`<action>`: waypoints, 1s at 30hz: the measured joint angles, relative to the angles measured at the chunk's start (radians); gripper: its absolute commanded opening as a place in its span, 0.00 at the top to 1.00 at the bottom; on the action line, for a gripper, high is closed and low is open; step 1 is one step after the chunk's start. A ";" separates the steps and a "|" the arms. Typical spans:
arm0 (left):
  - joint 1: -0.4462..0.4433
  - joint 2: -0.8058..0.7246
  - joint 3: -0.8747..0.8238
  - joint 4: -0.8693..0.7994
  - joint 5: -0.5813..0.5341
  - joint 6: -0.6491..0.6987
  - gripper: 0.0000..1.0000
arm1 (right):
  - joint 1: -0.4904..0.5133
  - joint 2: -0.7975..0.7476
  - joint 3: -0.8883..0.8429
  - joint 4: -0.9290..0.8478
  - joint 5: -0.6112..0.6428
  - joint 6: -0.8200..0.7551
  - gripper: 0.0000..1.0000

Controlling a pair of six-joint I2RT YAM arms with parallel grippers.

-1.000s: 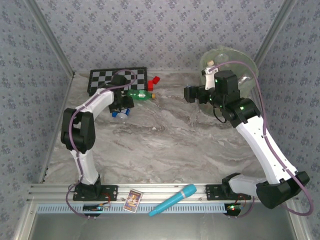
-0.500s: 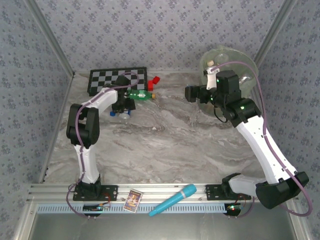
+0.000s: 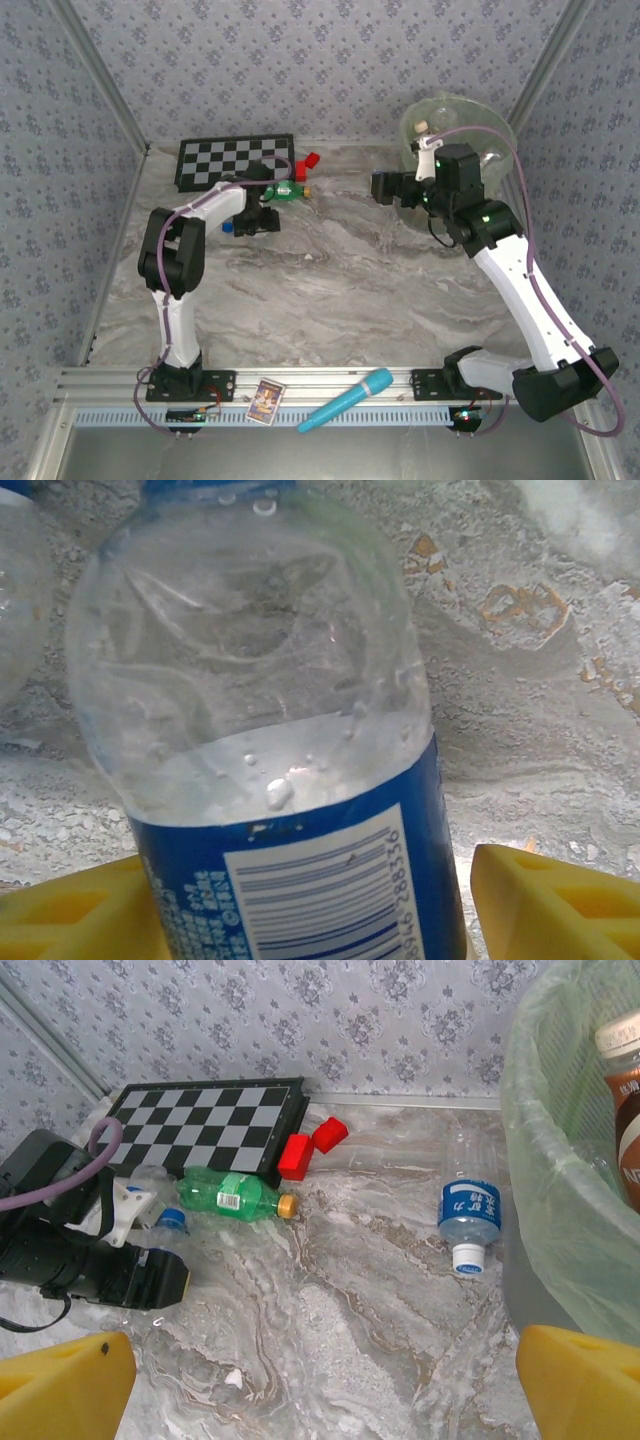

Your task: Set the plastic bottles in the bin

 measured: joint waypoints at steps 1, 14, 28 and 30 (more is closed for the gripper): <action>0.000 0.000 0.000 0.000 0.000 0.000 0.28 | 0.000 -0.002 -0.002 0.000 0.000 0.002 0.00; -0.002 0.020 -0.005 0.008 -0.002 -0.029 0.41 | 0.017 -0.028 -0.008 -0.006 -0.023 0.037 0.00; -0.212 -0.311 -0.131 0.024 -0.068 -0.052 0.42 | -0.013 -0.047 -0.043 0.003 -0.148 0.122 0.00; -0.258 -0.383 -0.134 0.045 -0.068 -0.051 0.42 | -0.058 -0.047 -0.062 0.032 -0.213 0.162 0.01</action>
